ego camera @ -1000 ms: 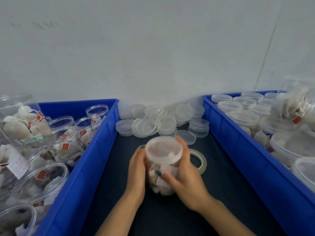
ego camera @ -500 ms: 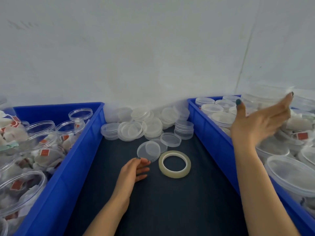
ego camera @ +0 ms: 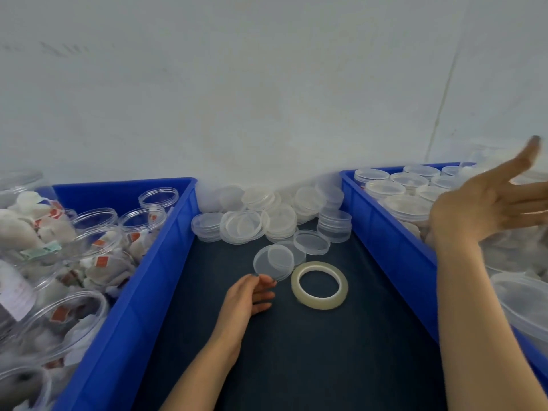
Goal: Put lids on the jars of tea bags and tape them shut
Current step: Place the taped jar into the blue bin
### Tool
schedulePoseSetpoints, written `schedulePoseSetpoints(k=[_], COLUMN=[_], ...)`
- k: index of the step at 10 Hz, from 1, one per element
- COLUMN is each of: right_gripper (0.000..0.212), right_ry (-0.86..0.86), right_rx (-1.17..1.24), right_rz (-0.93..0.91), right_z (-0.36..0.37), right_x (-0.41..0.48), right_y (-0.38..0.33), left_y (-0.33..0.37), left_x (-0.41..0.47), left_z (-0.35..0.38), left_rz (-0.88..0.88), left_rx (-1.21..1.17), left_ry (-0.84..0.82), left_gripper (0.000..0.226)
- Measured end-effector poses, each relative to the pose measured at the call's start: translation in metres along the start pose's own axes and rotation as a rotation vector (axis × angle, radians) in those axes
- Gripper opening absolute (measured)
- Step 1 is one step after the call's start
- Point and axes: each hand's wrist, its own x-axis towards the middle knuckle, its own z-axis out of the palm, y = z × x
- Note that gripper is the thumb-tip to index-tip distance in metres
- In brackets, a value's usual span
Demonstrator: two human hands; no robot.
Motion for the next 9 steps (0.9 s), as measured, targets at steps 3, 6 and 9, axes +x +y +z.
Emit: schedulePoseSetpoints(k=[3,6,9], right_gripper=[0.079,0.064,0.056], right_ry=[-0.351,-1.253,-1.336], right_rx=[0.11,0.83,1.079], right_rz=[0.053,-0.371,-0.412], right_z=[-0.183,-0.199,-0.242], right_x=[-0.229,-0.359,-0.396], right_y=[0.112,-0.005,-0.09], left_y=[0.012,0.103,0.082], left_x=[-0.007,-0.046,-0.098], left_z=[-0.012,-0.071,-0.143], left_rz=[0.446,0.417,-0.059], left_rx=[0.592,1.394,1.343], left_ry=[0.17,0.657,0.624], left_gripper=[0.013,0.041,0.049])
